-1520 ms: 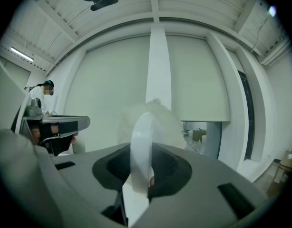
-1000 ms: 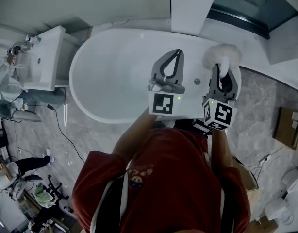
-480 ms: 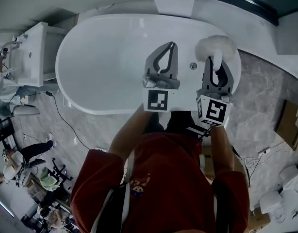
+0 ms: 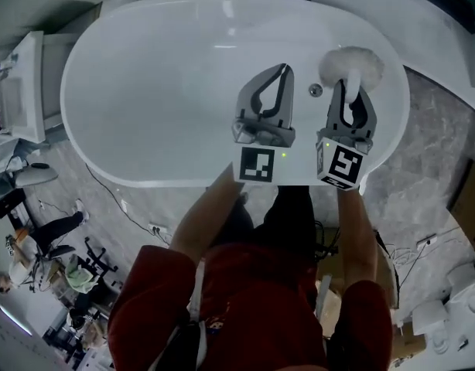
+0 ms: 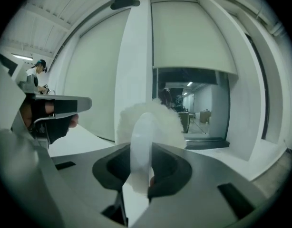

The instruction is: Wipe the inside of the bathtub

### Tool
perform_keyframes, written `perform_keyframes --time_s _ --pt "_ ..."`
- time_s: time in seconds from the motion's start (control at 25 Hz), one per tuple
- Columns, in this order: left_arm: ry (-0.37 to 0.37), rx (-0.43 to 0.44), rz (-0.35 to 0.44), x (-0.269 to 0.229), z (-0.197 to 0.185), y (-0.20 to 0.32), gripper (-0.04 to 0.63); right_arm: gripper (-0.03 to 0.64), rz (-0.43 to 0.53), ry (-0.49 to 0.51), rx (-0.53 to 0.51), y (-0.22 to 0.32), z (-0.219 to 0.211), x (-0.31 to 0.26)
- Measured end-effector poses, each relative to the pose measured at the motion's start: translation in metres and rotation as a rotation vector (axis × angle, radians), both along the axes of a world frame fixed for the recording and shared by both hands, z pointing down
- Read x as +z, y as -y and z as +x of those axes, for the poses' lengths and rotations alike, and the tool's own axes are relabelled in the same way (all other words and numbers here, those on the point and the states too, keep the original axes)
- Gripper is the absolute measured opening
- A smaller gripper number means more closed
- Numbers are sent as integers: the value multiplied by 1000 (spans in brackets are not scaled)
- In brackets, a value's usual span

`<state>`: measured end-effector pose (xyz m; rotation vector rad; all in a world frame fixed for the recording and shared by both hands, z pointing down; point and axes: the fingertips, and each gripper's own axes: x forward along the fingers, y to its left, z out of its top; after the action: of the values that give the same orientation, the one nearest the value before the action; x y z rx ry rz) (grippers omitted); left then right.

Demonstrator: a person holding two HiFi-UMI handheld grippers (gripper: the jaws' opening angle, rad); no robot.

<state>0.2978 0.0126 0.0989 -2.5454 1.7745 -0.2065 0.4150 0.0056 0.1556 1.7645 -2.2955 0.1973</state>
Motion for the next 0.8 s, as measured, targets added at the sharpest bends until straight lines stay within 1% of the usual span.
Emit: perform_keyframes --time_s 0.2,0.36,0.52,0.64,0.8 --pt "-25 11 -2 74 -5 16 15 94 -51 15 34 9 -6 95" --pt "-44 1 -23 137 -1 33 15 94 -89 -30 29 28 -1 168" --pt "-53 -13 -44 200 -1 50 15 94 -149 -91 32 44 4 248" --pt "-73 -19 -57 240 4 58 15 94 -182 -107 37 49 13 300" --pt "-80 -21 -80 288 9 67 15 94 -226 -127 39 57 20 363"
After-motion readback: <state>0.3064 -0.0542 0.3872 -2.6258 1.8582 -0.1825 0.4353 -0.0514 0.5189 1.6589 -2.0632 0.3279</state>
